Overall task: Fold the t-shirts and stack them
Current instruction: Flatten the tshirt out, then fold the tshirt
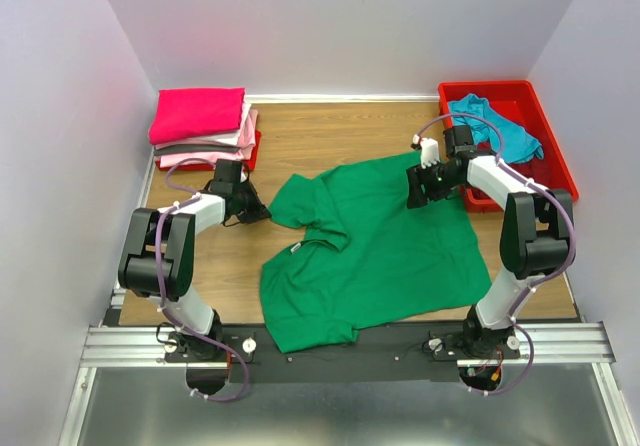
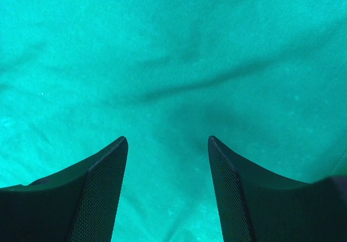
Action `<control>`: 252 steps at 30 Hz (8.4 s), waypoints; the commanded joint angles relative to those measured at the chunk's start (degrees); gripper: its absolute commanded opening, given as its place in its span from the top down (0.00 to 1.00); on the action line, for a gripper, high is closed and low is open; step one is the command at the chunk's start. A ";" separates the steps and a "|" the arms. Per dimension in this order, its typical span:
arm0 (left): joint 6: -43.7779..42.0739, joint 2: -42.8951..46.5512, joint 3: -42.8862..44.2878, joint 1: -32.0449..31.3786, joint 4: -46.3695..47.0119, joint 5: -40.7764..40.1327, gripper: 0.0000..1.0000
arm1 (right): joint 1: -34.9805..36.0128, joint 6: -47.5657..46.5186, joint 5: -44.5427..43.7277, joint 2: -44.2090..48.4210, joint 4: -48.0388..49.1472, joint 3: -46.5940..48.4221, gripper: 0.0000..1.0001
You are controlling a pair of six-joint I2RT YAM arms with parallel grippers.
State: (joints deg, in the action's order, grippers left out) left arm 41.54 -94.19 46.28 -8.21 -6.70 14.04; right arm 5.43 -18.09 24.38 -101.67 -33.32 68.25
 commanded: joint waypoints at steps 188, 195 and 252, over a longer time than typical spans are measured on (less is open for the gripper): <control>-26.86 27.93 -0.32 11.38 14.00 -4.82 1.00 | -0.86 20.11 5.77 -22.00 38.94 24.84 1.00; -25.37 27.31 -0.93 8.66 11.80 -4.64 1.00 | -1.83 21.86 6.73 -19.80 40.88 20.97 1.00; -9.11 42.69 -11.12 5.04 -9.56 3.36 1.00 | -3.85 23.10 4.45 -19.53 41.67 15.86 0.95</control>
State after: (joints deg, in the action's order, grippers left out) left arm 31.31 -52.64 35.97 -2.52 -14.41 14.90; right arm 2.24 4.73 29.82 -122.89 6.94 84.99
